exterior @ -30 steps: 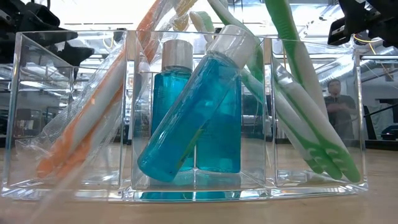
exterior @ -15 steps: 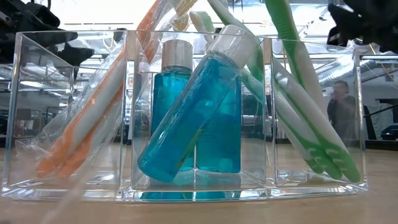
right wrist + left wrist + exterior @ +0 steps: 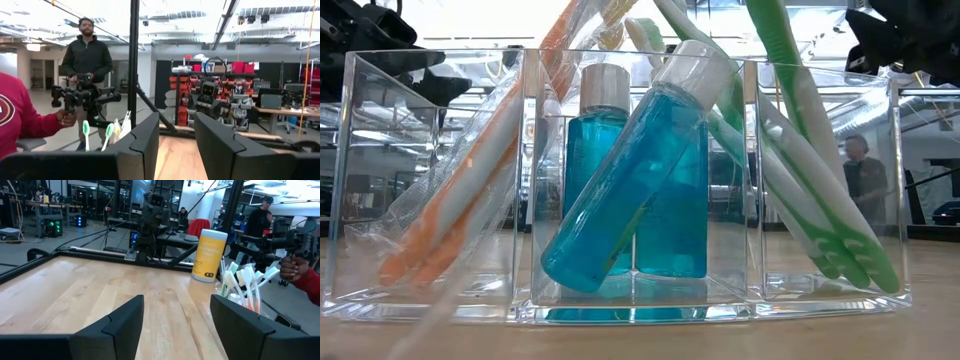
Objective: Pick & Place toothbrushing station
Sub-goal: Return to Home Position
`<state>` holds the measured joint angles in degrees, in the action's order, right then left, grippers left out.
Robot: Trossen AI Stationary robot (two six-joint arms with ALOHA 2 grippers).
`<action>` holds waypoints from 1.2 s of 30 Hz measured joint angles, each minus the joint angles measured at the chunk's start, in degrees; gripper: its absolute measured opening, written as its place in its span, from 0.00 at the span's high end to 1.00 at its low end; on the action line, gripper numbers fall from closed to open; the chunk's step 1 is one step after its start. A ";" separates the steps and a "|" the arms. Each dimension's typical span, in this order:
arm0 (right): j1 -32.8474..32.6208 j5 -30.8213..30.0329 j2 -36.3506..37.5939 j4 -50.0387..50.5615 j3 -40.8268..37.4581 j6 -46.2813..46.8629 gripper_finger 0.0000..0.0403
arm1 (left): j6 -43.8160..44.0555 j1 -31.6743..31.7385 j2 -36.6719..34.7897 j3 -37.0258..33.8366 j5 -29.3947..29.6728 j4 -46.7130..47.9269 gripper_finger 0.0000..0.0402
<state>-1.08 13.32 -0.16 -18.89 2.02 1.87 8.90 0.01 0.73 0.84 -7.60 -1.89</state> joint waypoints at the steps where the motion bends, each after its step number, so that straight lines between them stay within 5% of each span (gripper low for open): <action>1: 0.00 0.01 0.00 0.45 -0.01 -0.03 0.72 | -0.02 0.00 0.00 0.00 0.00 0.00 0.41; 36: 0.00 -0.02 0.00 1.72 -0.15 -1.07 0.72 | -0.67 0.00 0.00 0.02 0.00 0.07 0.41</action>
<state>-1.08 13.30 -0.16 -17.16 1.87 0.80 8.23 0.01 0.73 0.86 -7.60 -1.83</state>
